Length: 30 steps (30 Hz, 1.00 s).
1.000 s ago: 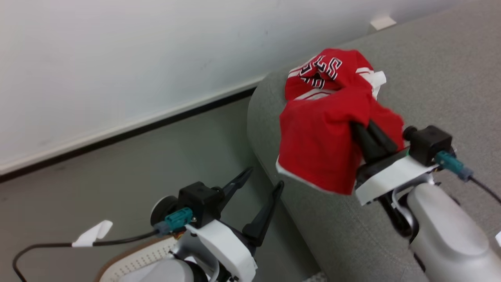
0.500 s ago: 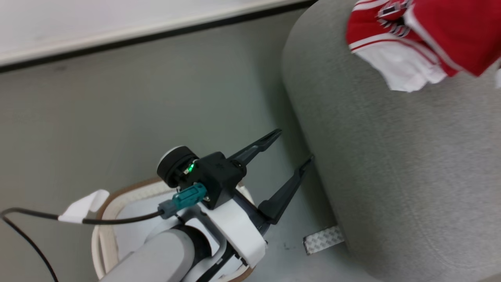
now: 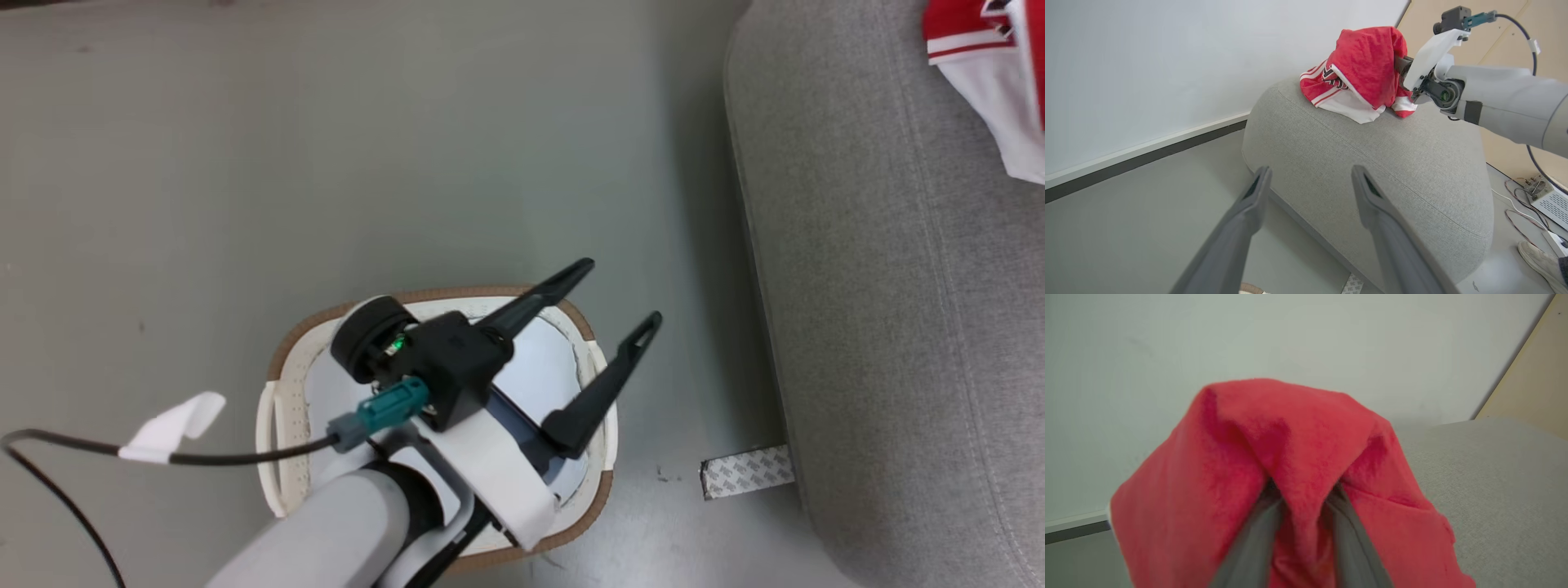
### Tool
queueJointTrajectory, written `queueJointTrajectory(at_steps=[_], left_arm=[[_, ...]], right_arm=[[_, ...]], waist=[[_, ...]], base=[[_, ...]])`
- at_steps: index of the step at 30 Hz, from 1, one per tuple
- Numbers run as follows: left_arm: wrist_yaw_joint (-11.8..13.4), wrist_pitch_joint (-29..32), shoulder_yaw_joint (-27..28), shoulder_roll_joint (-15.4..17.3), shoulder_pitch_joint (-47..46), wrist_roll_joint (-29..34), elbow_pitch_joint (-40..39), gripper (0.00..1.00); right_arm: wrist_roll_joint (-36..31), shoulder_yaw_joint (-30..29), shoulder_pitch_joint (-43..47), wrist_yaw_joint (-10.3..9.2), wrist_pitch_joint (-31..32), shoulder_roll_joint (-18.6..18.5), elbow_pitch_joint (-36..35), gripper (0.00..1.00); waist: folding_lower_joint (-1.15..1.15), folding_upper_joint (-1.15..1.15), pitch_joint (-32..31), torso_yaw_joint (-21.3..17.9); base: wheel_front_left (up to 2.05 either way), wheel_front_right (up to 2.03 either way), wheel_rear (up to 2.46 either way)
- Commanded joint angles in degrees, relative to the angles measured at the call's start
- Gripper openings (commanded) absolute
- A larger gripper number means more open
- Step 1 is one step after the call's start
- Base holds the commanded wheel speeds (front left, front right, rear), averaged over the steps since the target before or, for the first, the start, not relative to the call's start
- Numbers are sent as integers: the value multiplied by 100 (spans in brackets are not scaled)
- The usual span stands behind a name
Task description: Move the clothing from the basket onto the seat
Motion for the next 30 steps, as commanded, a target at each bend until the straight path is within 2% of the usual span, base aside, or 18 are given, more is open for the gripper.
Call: queueJointTrajectory(at_steps=[1, 7, 11, 15, 25, 30], left_arm=[[28, -71, 49, 21, 60, -54, 34, 100], [163, -257, 282, 92, 211, -212, 197, 100], [319, -494, 504, 190, 455, -264, 340, 100], [585, -853, 816, 297, 810, -339, 549, 100], [1031, -1662, 1326, 373, 1695, -540, 1154, 100], [1196, -2046, 1605, 417, 2276, -670, 1522, 100]], right_arm=[[-154, -95, 75, -14, -90, 68, -15, 100], [-299, 48, 552, -13, -194, 447, -367, 100], [-158, 351, 1232, -13, -194, 688, -1129, 100], [90, 882, 1938, -13, -192, 841, -1832, 100], [556, 2048, 3326, -13, -189, 985, -2787, 100], [866, 2609, 3977, -13, -189, 1000, -2917, 100]], waist=[[-2, 0, -94, -24], [-2, 0, -510, -133], [-2, 0, -909, -159], [-2, 0, -1360, -150], [-2, 0, -2355, 145], [-2, 0, -2830, 325]], base=[[0, 0, 0], [0, 0, 0], [0, 0, 0], [0, 0, 0], [0, 0, 0], [0, 0, 0]])
